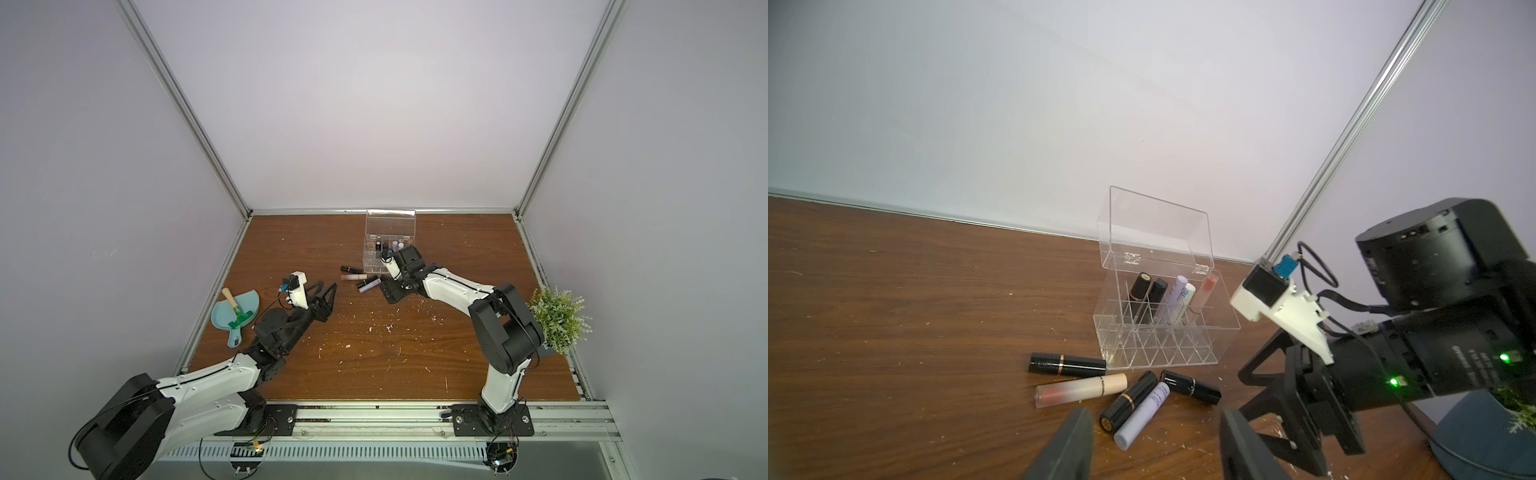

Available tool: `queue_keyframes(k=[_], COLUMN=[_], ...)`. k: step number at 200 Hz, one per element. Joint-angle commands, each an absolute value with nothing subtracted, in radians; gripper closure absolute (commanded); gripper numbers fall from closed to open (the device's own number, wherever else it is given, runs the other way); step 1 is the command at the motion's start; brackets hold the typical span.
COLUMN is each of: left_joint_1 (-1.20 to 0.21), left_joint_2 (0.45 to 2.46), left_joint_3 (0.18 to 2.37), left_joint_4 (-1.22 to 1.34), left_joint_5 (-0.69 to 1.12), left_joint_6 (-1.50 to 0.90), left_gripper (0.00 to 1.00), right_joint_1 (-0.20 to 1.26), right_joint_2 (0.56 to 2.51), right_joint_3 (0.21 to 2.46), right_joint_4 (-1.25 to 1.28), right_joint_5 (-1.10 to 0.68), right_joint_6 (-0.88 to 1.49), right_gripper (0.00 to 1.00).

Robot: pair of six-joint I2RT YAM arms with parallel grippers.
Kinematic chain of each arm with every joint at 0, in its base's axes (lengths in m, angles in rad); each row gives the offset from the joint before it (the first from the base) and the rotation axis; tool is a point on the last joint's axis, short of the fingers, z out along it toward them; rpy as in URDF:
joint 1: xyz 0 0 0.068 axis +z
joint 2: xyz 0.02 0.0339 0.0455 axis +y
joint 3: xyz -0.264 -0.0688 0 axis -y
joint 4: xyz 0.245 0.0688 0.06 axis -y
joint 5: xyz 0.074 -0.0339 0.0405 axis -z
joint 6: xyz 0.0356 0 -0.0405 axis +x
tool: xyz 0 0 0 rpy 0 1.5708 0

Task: Arrange the lipsticks in the organizer
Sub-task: Pick up the lipstick at the center of the board.

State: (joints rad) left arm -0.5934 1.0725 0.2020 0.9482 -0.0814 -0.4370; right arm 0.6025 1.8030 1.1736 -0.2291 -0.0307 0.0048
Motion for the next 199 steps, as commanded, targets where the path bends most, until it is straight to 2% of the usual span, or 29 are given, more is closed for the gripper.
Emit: queue_keyframes(k=[1, 120, 182, 199], left_joint_1=[-0.6, -0.6, -0.6, -0.6], left_joint_2=[1.065, 1.074, 1.054, 1.045], left_joint_3=[0.196, 0.203, 0.191, 0.185], left_joint_4=[0.986, 0.985, 0.984, 0.983], left_joint_5=[-0.068, -0.054, -0.046, -0.045], left_joint_6=[-0.441, -0.439, -0.441, -0.445], left_gripper=[0.47, 0.47, 0.47, 0.47], right_joint_1=[0.601, 0.599, 0.6, 0.601], right_joint_2=[1.824, 1.936, 1.97, 1.969], right_joint_3=[1.227, 1.308, 1.327, 1.32], right_joint_4=[-0.223, -0.19, -0.192, -0.19], right_joint_5=[-0.012, 0.056, 0.018, 0.005], right_joint_6=[-0.045, -0.087, -0.078, -0.071], right_gripper=[0.15, 0.19, 0.26, 0.31])
